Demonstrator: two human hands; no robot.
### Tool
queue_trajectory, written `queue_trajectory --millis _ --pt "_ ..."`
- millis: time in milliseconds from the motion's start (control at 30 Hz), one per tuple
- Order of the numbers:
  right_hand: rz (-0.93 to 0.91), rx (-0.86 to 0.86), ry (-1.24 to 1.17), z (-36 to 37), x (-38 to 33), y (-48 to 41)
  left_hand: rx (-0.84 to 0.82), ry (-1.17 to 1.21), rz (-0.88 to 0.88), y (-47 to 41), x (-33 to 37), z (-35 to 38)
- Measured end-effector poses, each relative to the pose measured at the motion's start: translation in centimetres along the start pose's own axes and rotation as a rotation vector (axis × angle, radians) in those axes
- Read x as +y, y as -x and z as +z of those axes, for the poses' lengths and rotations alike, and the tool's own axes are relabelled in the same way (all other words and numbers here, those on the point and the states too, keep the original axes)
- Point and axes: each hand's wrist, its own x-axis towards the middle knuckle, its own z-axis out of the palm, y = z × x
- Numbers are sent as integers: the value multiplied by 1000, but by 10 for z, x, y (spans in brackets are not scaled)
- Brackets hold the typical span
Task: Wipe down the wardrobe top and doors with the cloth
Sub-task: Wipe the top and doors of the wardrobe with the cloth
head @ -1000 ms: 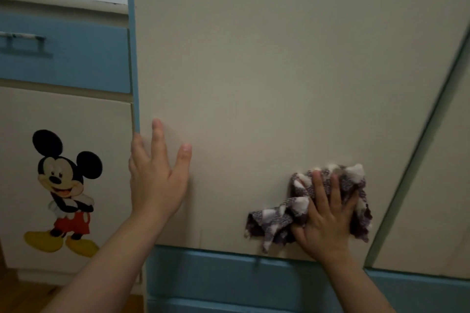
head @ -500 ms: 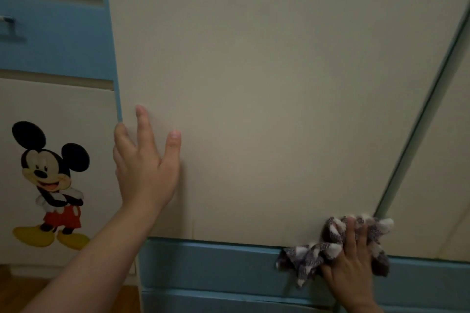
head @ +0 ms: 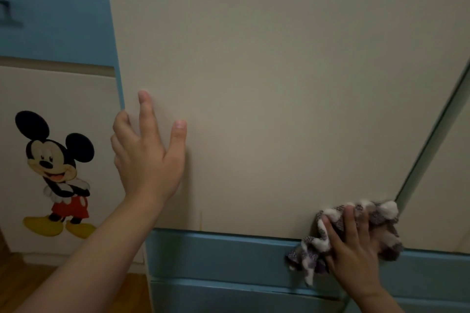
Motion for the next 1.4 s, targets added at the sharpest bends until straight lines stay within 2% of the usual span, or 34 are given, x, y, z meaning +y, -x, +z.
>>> queue_trajectory --millis 133,233,333,433,633,767,867,1000,1100,1233,1300,1400 --pt "-190 76 50 3 -22 -18 12 -1 -11 -1 2 2" --pt "-268 122 42 9 -55 -32 2 24 -13 0 1 1" --pt "-312 149 -34 15 -93 -47 -18 33 -5 0 0 -2" --pt "-372 169 -217 22 -135 -63 -46 20 11 0 -3 -5" --pt "-525 67 -412 27 -193 -88 -109 39 45 -1 -12 -13" --pt "-687 55 -382 31 -222 -104 -161 64 60 -3 -17 -17" --pt "-751 7 -251 31 -238 -113 -180 75 56 -2 -18 -18" --pt "-743 -14 -220 25 -249 -119 -166 117 40 -2 -18 -17" --pt "-765 53 -241 22 -246 -122 -154 294 32 -1 -23 -19" --pt "-786 11 -295 20 -225 -120 -158 617 -169 5 -41 -28" --pt "-779 -43 -307 24 -206 -113 -160 681 -283 9 -53 -29" --pt "-761 -112 -330 25 -183 -104 -133 686 -316 15 -60 -27"
